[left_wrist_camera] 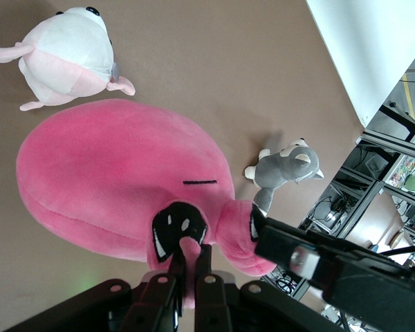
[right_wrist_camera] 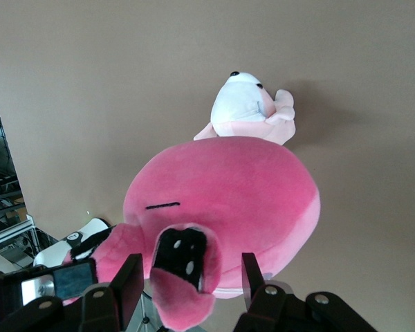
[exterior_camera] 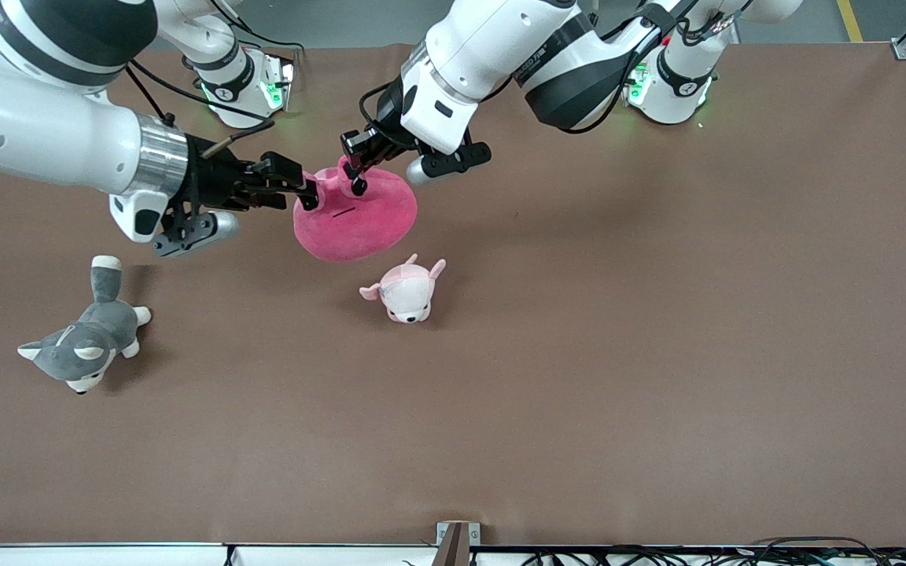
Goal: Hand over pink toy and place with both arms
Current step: 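Grasp the pink plush with the right gripper beside the left gripper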
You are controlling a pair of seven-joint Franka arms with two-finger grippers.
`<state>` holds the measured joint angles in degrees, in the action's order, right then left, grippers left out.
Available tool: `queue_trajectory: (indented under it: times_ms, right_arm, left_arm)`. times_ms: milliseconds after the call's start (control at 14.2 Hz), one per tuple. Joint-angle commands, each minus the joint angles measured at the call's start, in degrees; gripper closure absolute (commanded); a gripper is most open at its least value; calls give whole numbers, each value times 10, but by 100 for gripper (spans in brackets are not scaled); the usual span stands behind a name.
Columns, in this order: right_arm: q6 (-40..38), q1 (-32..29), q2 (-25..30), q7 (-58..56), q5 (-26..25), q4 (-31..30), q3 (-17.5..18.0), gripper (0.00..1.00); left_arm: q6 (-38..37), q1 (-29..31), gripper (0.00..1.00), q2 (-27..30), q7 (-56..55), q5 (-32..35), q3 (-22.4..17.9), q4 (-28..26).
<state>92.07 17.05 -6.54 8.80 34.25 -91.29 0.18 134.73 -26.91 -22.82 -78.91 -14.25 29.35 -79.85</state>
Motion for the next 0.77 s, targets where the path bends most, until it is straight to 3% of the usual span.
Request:
queue_trajectory:
  times_ms: [0,352,423,493,704]
  right_arm:
    - [-6,6,-3,11,-8,7,-3,35]
    - [-6,26,-4,8,-12,2,-3,37]
    - [-6,29,-4,8,-12,3,-3,42]
    - [-6,27,-4,3,-12,3,-3,52]
    - [-6,23,-7,-21,-10,7,-5,96]
  left_arm:
    - [4,-8,100,-6,-14,19,-3,17]
    - [4,-8,100,-6,-14,19,-3,17]
    - [4,-8,100,-7,-14,19,-3,16]
    - [4,-8,100,-7,-14,19,-3,16]
    - [4,-7,100,-7,-14,19,-3,15]
